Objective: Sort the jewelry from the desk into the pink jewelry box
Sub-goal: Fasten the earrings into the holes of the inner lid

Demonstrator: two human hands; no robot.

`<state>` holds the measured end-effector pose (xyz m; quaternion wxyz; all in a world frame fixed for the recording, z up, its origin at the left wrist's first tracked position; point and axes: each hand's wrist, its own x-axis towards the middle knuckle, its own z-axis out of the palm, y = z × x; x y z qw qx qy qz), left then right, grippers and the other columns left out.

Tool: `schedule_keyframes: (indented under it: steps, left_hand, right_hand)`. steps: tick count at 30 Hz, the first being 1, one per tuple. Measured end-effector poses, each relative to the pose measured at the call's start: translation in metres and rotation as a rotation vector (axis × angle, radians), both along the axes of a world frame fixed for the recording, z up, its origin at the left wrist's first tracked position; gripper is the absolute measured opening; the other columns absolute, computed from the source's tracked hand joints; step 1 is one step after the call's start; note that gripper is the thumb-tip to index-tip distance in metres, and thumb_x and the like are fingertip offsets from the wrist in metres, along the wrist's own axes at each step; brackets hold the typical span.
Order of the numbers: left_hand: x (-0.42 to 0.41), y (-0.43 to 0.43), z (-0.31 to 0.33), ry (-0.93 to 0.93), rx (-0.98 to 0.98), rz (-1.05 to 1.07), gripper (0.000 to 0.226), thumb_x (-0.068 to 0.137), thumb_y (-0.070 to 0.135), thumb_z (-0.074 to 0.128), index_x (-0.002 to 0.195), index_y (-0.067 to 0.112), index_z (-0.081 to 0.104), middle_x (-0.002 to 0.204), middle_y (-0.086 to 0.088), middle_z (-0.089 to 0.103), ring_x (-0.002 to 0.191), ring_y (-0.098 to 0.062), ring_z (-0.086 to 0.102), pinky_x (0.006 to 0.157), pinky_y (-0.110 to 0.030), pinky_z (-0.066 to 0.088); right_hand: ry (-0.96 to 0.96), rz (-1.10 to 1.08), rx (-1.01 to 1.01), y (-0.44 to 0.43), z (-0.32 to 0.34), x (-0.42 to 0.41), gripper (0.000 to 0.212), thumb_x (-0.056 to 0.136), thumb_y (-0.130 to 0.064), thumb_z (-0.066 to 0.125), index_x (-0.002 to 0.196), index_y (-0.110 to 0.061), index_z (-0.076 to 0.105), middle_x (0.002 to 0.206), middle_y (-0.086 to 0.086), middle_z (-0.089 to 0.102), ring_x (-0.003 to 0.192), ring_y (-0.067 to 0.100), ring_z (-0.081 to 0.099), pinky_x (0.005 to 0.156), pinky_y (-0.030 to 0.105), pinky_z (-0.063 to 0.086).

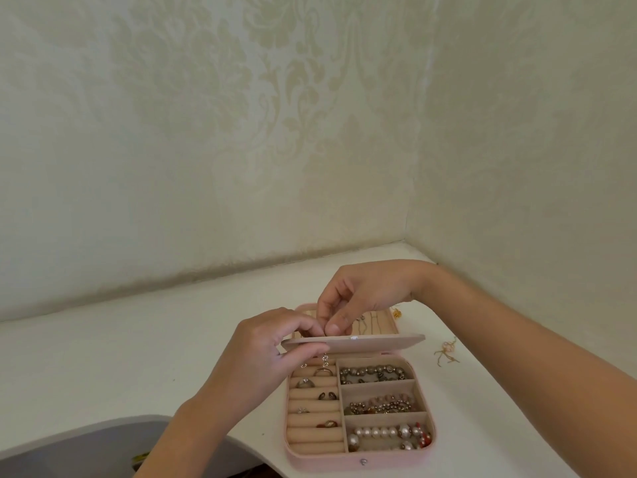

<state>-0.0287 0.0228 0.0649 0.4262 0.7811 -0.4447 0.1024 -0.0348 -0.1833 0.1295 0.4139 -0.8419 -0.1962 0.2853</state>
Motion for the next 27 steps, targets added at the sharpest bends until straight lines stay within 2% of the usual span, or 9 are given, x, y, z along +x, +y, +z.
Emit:
schedule_keyframes:
  steps: [4,7,11,14,17,19,22,23,27]
  left_hand:
    - [0.0,0.001,0.001,-0.012,0.004,0.001,0.014,0.072,0.038,0.075,0.077,0.044,0.064,0.081,0.023,0.065,0.079,-0.002,0.061,0.07,-0.007,0.038]
    - [-0.001,0.0,0.002,0.004,0.004,-0.002,0.015,0.072,0.04,0.076,0.076,0.045,0.062,0.083,0.026,0.066,0.081,0.0,0.061,0.07,-0.006,0.038]
    - [-0.002,-0.003,0.005,0.033,-0.015,0.031,0.024,0.072,0.032,0.079,0.074,0.047,0.06,0.081,0.027,0.066,0.081,0.003,0.061,0.071,-0.004,0.038]
    - [0.0,-0.005,0.007,0.053,-0.045,0.074,0.024,0.074,0.022,0.077,0.078,0.041,0.064,0.082,0.03,0.066,0.081,0.006,0.061,0.069,-0.004,0.04]
    - [0.007,-0.009,0.01,0.097,-0.043,0.098,0.014,0.076,0.022,0.076,0.077,0.034,0.07,0.081,0.024,0.068,0.081,0.001,0.062,0.068,-0.008,0.042]
    - [0.012,-0.013,0.012,0.128,-0.02,0.104,0.008,0.076,0.023,0.076,0.075,0.03,0.071,0.078,0.02,0.068,0.079,-0.003,0.062,0.067,-0.011,0.043]
    - [0.017,-0.016,0.016,0.183,0.012,0.112,0.007,0.077,0.022,0.076,0.075,0.027,0.072,0.075,0.015,0.069,0.076,-0.006,0.062,0.064,-0.015,0.044]
    - [0.018,-0.017,0.018,0.216,0.019,0.107,0.007,0.077,0.022,0.076,0.074,0.027,0.073,0.074,0.014,0.069,0.074,-0.006,0.062,0.063,-0.013,0.043]
    - [0.025,-0.018,0.024,0.292,0.092,0.082,0.008,0.078,0.029,0.074,0.071,0.026,0.072,0.072,0.003,0.07,0.072,-0.013,0.06,0.062,-0.018,0.04]
  right_hand:
    - [0.035,0.002,0.009,-0.001,-0.003,0.002,0.013,0.091,0.0,0.055,0.103,0.001,0.062,0.075,-0.016,0.068,0.071,0.0,0.061,0.074,0.014,0.048]
    - [0.066,0.014,-0.024,0.001,-0.004,0.003,0.009,0.092,-0.004,0.056,0.094,-0.003,0.064,0.072,-0.012,0.065,0.07,0.005,0.058,0.073,0.017,0.048]
    - [0.069,-0.018,-0.055,0.002,-0.002,0.002,0.019,0.093,-0.01,0.055,0.078,-0.016,0.066,0.068,-0.01,0.063,0.068,0.008,0.055,0.073,0.021,0.045]
    - [-0.007,-0.143,-0.044,-0.007,0.001,-0.001,0.016,0.094,-0.021,0.057,0.089,-0.011,0.069,0.084,0.005,0.066,0.078,0.018,0.055,0.075,0.025,0.045]
    - [-0.107,-0.291,0.009,-0.019,0.007,-0.011,0.034,0.094,-0.032,0.054,0.102,-0.003,0.07,0.102,0.023,0.066,0.084,0.02,0.058,0.081,0.029,0.048]
    - [-0.19,-0.305,-0.039,-0.02,0.011,-0.021,0.034,0.09,-0.039,0.058,0.102,-0.01,0.072,0.104,0.018,0.069,0.084,0.018,0.061,0.081,0.029,0.047]
    - [-0.322,-0.338,-0.182,-0.012,0.008,-0.032,0.021,0.084,-0.034,0.069,0.099,-0.021,0.074,0.086,-0.005,0.072,0.072,0.002,0.059,0.062,0.012,0.041]
    - [-0.36,-0.358,-0.207,-0.009,0.005,-0.033,0.018,0.083,-0.03,0.07,0.098,-0.022,0.075,0.082,-0.007,0.071,0.067,0.0,0.058,0.057,0.011,0.04]
    - [-0.47,-0.417,-0.249,0.002,-0.003,-0.03,0.009,0.082,-0.022,0.07,0.089,-0.019,0.076,0.074,0.004,0.071,0.057,0.005,0.052,0.052,0.02,0.037]
